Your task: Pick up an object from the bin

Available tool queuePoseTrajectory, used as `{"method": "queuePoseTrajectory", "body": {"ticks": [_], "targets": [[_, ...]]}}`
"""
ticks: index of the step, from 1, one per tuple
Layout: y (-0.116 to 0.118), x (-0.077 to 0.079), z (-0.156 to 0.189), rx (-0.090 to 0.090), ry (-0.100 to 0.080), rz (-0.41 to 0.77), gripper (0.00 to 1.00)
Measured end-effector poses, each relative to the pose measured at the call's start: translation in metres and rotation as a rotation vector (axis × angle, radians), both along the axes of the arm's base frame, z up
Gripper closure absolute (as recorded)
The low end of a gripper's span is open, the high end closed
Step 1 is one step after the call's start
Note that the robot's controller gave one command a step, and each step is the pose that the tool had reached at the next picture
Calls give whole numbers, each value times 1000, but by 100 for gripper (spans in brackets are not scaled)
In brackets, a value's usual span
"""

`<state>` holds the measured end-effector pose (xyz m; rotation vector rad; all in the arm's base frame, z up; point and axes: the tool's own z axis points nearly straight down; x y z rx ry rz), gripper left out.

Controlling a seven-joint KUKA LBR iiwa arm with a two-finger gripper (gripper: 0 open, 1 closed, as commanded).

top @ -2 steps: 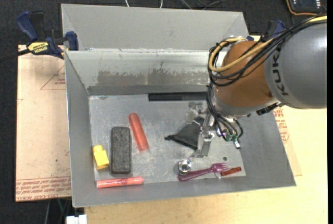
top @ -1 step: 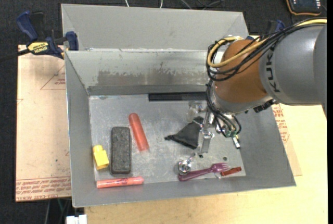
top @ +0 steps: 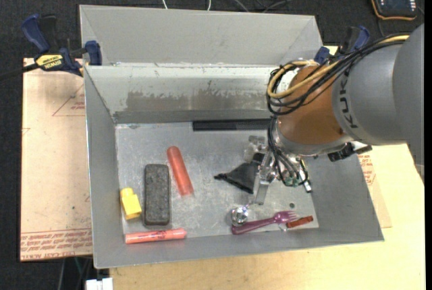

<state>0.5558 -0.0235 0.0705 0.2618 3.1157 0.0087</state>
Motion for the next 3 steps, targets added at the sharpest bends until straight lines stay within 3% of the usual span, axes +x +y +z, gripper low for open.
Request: {"method": "queuePoseTrajectory", "body": {"ticks": [1, 3], "targets": [[20, -3, 1, 0, 18, 25, 100], [20, -7, 16, 1, 28, 25, 100]]}}
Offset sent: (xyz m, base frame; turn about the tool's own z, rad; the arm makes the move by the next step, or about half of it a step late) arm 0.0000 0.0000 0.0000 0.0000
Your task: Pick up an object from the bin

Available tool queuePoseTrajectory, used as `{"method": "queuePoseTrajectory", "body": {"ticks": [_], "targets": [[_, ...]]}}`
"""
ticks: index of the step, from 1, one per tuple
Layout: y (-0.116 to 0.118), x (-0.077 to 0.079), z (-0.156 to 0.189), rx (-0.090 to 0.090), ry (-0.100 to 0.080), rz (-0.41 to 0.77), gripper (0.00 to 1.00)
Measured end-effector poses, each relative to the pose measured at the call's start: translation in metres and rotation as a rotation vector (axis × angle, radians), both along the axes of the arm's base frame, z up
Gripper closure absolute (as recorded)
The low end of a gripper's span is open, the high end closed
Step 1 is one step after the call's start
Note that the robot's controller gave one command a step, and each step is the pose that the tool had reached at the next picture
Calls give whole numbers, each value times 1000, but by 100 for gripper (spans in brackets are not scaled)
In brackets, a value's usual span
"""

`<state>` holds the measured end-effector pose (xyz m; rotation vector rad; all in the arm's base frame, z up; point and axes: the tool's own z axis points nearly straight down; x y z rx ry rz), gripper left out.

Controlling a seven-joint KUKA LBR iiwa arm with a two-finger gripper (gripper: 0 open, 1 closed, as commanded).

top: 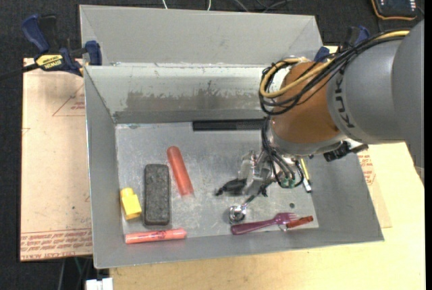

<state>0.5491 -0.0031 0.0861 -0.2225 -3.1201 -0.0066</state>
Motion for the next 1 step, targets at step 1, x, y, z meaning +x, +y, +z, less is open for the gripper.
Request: {"method": "queuePoseTrajectory", "body": {"ticks": [1], "targets": [[0, 2, 40, 0, -5, 1, 100]]}}
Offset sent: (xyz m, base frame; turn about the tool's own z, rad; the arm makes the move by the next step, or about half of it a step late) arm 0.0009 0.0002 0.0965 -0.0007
